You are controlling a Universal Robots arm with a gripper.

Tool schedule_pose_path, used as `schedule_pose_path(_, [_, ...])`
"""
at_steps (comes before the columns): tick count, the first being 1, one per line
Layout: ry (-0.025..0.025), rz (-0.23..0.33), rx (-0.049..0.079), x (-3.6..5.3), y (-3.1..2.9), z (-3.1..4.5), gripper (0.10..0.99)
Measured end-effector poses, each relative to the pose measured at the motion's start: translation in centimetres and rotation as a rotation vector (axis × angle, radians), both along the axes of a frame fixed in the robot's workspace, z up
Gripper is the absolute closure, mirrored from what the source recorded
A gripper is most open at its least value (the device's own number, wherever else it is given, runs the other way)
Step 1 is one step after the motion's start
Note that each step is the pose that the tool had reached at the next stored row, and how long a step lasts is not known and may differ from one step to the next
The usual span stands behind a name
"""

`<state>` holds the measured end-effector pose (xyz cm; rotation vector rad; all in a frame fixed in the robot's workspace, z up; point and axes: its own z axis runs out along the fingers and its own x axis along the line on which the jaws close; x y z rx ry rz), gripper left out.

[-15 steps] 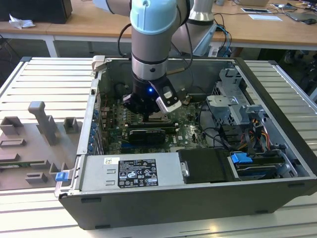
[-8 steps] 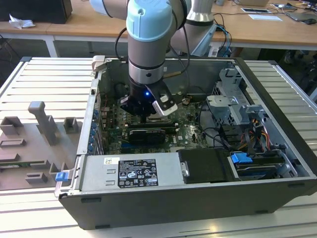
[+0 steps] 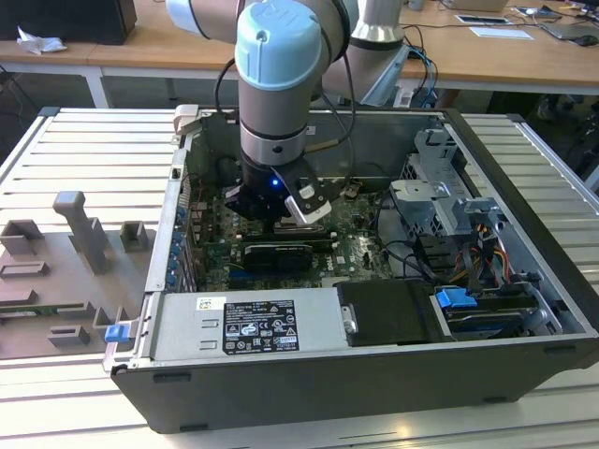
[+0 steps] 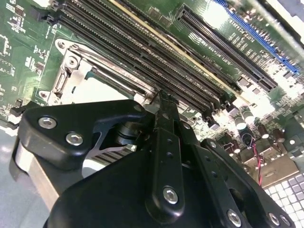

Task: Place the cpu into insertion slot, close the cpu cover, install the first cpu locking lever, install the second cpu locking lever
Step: 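Install the second cpu locking lever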

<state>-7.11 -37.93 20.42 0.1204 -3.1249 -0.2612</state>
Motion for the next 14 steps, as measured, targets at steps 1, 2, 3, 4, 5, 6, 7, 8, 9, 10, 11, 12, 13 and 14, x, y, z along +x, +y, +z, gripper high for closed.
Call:
schedule_pose_path(1, [-0.0001, 0.001, 0.005, -0.02, -0.02, -0.04, 0.980])
schedule_pose_path(2, [-0.0003, 0.002, 0.011, -0.06, -0.06, -0.09, 0.980])
schedule_pose_path(3, [-0.0005, 0.002, 0.015, -0.14, -0.10, -0.14, 0.980])
schedule_pose_path(4, [-0.0006, 0.004, 0.021, -0.21, -0.13, -0.19, 0.980])
schedule_pose_path(5, [-0.0009, 0.005, 0.025, -0.25, -0.13, -0.28, 0.980])
schedule_pose_path(6, [-0.0010, 0.005, 0.026, -0.26, -0.13, -0.34, 0.980])
schedule_pose_path(7, [-0.0011, 0.006, 0.028, -0.27, -0.14, -0.41, 0.980])
schedule_pose_path(8, [-0.0012, 0.006, 0.033, -0.30, -0.14, -0.47, 0.980])
schedule_pose_path(9, [-0.0015, 0.007, 0.036, -0.32, -0.15, -0.48, 0.980])
schedule_pose_path(10, [-0.0016, 0.007, 0.037, -0.34, -0.16, -0.48, 0.980])
schedule_pose_path(11, [-0.0016, 0.007, 0.037, -0.35, -0.15, -0.46, 0.980])
schedule_pose_path(12, [-0.0017, 0.007, 0.038, -0.36, -0.15, -0.31, 0.980])
schedule_pose_path(13, [-0.0019, 0.007, 0.038, -0.36, -0.15, -0.16, 0.980])
schedule_pose_path(14, [-0.0016, 0.006, 0.038, -0.40, -0.16, 0.17, 0.980])
